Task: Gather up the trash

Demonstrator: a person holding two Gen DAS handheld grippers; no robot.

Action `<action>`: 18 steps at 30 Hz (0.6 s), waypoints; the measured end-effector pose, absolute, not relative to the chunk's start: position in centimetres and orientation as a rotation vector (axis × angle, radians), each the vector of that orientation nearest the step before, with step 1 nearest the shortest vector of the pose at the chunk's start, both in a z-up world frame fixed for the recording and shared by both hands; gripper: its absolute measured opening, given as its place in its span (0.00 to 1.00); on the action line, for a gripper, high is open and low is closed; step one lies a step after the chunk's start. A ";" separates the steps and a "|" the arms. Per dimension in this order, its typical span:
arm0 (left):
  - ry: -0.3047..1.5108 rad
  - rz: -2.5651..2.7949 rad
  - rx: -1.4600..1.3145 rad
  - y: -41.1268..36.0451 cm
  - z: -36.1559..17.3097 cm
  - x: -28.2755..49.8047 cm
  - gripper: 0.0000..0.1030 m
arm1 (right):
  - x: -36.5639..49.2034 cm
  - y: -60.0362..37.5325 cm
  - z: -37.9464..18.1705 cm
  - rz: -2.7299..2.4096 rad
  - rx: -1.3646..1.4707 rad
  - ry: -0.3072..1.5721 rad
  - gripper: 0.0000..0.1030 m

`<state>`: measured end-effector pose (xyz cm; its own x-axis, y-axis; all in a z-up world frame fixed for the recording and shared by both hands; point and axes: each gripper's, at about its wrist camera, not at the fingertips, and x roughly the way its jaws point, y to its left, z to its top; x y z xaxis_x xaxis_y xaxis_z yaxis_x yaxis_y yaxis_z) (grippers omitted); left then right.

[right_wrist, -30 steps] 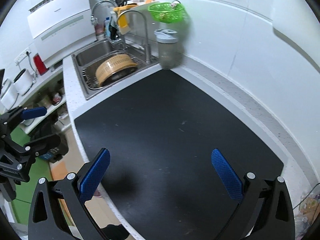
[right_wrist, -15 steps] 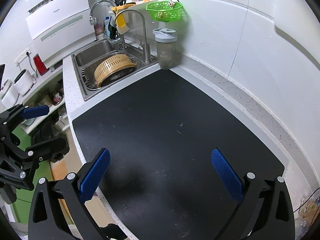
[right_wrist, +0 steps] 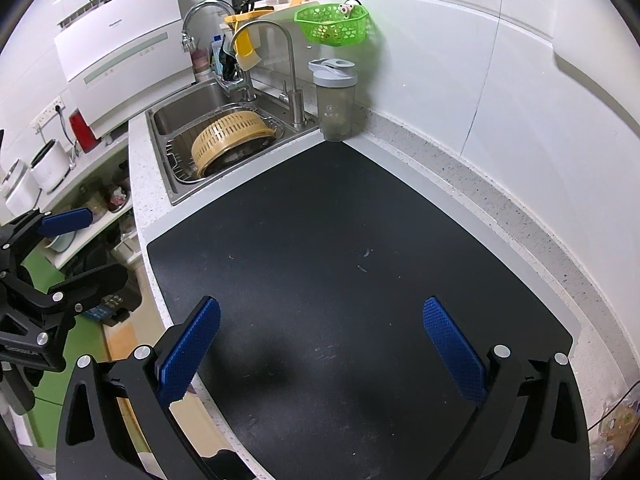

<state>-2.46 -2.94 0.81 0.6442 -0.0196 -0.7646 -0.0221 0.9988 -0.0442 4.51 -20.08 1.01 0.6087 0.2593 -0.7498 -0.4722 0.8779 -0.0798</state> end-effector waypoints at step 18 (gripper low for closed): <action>0.867 -0.004 -0.062 -2.7 0.8 -2.3 0.97 | 4.9 -19.5 1.0 0.438 -0.293 0.819 0.94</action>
